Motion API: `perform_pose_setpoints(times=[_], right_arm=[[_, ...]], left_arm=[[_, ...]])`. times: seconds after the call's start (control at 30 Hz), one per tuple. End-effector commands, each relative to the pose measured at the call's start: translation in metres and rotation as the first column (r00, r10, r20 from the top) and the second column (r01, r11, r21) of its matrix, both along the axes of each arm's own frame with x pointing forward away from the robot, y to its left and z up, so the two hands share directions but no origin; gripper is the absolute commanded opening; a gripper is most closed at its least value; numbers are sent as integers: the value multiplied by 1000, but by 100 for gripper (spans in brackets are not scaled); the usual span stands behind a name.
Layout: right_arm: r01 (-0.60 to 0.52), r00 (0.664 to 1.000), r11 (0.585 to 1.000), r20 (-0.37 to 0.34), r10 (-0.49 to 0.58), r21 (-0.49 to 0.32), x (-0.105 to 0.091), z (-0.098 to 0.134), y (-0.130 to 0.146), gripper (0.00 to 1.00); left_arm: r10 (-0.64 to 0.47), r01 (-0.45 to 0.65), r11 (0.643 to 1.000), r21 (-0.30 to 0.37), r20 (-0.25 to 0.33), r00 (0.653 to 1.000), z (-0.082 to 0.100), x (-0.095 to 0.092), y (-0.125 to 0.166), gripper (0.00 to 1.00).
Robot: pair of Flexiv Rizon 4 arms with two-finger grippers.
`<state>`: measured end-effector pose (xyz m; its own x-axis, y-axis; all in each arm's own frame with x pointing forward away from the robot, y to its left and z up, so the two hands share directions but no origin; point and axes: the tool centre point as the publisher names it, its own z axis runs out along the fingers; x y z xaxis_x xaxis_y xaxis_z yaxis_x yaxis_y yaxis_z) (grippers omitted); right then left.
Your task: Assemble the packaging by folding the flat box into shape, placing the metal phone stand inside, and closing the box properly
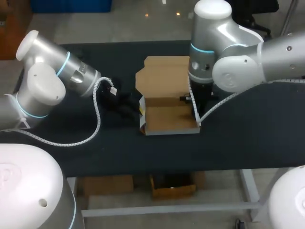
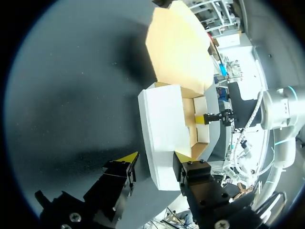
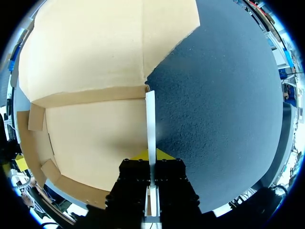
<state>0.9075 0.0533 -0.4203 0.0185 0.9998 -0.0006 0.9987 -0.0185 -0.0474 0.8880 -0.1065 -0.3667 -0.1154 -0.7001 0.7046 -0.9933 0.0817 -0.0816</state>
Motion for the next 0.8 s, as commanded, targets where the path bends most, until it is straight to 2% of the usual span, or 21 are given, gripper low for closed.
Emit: perform_pose_setpoints(times=[0.03, 0.67, 0.8], right_arm=[[0, 1000, 1000, -2, 0, 1, 0, 0, 0, 0], [0, 1000, 1000, -2, 0, 1, 0, 0, 0, 0], [0, 1000, 1000, -2, 0, 1, 0, 0, 0, 0]], left_arm=[[-5, 5, 1000, 31, 0, 1000, 1, 3, -11, 45], [1, -2, 992, 123, 8, 1000, -2, 4, -32, 45], [15, -19, 985, 169, 22, 1000, 0, 4, -34, 45]])
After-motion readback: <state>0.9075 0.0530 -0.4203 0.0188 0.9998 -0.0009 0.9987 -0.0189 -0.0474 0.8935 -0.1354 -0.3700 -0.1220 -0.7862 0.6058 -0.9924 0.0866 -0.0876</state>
